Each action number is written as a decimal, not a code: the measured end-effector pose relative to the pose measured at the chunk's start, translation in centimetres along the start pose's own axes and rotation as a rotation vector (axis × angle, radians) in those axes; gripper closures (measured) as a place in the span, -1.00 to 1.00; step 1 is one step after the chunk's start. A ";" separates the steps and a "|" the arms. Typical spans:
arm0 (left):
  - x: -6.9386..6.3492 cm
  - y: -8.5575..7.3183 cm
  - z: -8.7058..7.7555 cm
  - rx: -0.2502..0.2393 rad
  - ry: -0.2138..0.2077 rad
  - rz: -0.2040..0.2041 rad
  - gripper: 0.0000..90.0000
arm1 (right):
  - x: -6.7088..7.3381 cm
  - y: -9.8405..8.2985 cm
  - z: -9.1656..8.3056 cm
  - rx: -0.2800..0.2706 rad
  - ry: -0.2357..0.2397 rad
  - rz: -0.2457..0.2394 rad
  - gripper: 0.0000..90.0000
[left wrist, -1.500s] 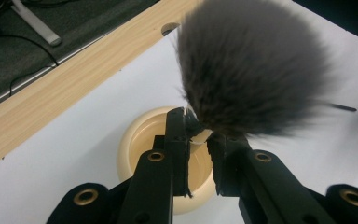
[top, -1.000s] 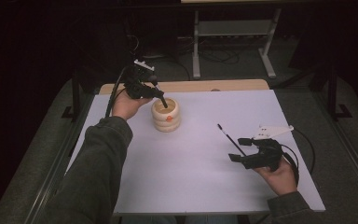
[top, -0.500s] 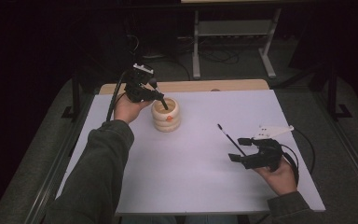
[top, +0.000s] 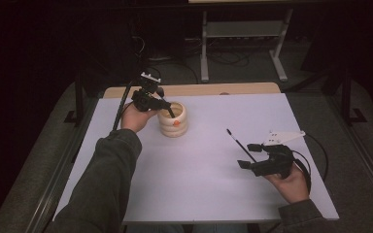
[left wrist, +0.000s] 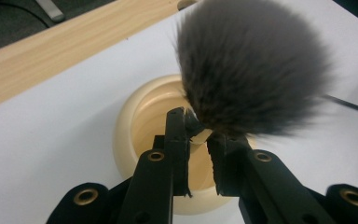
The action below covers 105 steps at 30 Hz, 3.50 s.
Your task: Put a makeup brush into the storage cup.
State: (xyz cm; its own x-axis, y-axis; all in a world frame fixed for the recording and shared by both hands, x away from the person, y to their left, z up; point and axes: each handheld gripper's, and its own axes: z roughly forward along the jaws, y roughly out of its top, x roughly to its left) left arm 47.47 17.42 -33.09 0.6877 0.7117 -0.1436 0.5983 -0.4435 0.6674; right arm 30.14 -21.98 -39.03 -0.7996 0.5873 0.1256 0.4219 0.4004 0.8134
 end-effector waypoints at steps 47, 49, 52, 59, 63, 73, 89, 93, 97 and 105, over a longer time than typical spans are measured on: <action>0.3 -0.4 -1.0 0.019 0.033 -0.008 0.26 | 0.1 0.0 0.2 0.003 0.001 0.003 -0.42; 0.3 -0.6 -1.3 0.007 0.028 -0.005 0.23 | 0.0 -0.1 0.2 0.002 0.000 0.003 -0.42; 0.3 -1.0 -1.7 0.003 0.018 0.003 0.18 | -0.1 -0.1 0.2 0.005 -0.001 0.009 -0.42; 0.4 -1.7 -2.8 -0.023 0.021 0.004 0.12 | -0.4 -0.3 0.3 0.016 -0.005 0.014 -0.42; 0.3 -2.1 -3.2 -0.029 0.022 0.017 0.09 | -0.5 -0.4 0.2 0.020 -0.010 0.024 -0.43; 0.2 -3.6 -4.0 -0.050 0.001 0.023 0.06 | -0.7 -0.5 0.2 0.029 -0.039 0.033 -0.43; -0.1 -6.8 -5.0 -0.069 -0.017 0.043 0.00 | -0.8 -0.4 0.8 0.059 -0.061 0.052 -0.43; -0.8 -7.5 -5.5 -0.082 -0.027 0.045 -0.03 | -0.6 -0.4 0.7 0.057 -0.066 0.046 -0.42; -1.4 -8.1 -6.2 -0.088 -0.035 0.059 -0.06 | -0.4 -0.4 0.4 0.057 -0.075 0.048 -0.42; -2.6 -9.6 -6.4 -0.094 -0.052 0.073 -0.10 | -0.5 -0.4 0.4 0.054 -0.078 0.051 -0.42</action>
State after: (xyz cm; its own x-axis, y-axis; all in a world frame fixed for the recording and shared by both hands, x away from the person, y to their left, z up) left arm 37.31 23.34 -34.45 0.7503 0.6486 -0.1282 0.5061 -0.4388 0.7425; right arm 30.57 -22.13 -39.62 -0.7415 0.6602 0.1199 0.4853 0.4042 0.7753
